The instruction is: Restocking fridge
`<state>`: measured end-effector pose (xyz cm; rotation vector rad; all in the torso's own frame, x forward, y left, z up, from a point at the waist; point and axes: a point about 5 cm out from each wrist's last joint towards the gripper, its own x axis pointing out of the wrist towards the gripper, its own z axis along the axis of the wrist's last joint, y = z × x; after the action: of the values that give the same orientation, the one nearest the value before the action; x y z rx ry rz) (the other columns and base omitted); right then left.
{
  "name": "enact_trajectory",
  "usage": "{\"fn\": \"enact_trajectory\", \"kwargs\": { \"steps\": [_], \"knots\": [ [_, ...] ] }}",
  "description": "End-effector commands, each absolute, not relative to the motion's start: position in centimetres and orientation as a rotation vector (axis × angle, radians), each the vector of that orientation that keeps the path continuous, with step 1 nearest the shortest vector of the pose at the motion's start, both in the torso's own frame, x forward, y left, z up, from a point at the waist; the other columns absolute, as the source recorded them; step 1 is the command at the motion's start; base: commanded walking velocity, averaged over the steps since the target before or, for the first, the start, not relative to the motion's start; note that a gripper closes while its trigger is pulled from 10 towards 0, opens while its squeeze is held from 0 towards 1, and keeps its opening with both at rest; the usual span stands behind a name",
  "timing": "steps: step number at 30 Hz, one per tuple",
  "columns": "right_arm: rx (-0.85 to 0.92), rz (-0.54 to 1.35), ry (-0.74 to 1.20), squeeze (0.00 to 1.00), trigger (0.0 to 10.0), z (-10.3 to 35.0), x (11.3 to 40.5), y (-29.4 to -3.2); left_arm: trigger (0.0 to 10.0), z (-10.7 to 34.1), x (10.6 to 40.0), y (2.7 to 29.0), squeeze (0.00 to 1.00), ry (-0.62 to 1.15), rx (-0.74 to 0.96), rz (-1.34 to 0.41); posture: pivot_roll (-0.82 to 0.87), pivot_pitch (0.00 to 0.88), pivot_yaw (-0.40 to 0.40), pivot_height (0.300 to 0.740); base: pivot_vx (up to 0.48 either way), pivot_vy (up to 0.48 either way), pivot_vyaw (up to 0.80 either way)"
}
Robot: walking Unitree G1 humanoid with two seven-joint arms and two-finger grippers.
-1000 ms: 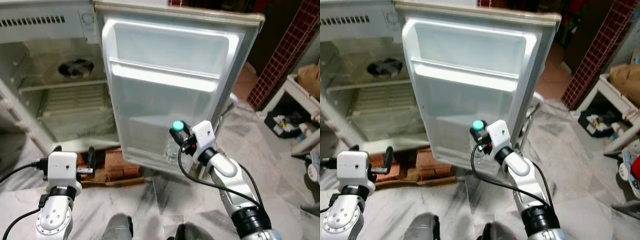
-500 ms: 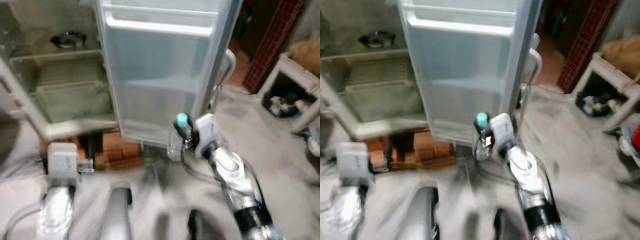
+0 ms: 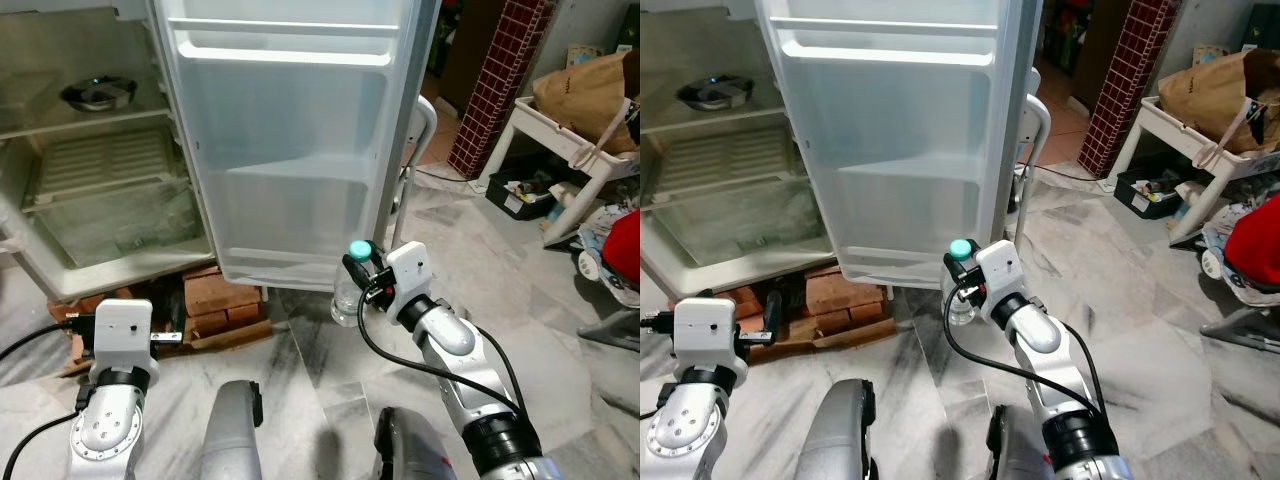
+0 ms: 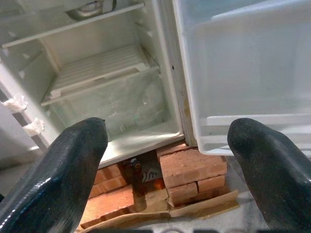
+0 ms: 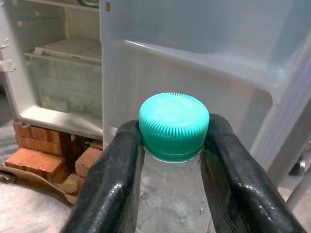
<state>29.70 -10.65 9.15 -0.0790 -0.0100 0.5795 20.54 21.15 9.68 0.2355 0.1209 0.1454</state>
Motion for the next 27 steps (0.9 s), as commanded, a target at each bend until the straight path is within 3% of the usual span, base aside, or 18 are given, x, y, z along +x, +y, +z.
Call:
{"fn": "enact_trajectory", "kwargs": {
  "steps": [1,14,27],
  "knots": [
    [-0.081,0.609,-0.079,0.0,10.0,10.53,30.1,-10.11,10.0,9.8,20.69,21.25,0.0,0.119,0.241,0.149,0.08,0.0,-0.042,0.606,0.262,0.0,0.0],
    [-0.072,0.624,-0.085,0.0,10.0,10.68,30.02,-10.09,10.0,9.52,20.55,20.87,0.0,0.133,0.236,0.134,0.07,0.0,-0.043,0.606,0.286,0.0,0.5],
    [-0.083,0.608,-0.083,0.0,10.0,10.65,30.12,-10.3,10.0,9.26,20.52,20.62,0.0,0.142,0.234,0.119,0.07,0.0,-0.043,0.606,0.338,0.0,0.0]
  ]
}}
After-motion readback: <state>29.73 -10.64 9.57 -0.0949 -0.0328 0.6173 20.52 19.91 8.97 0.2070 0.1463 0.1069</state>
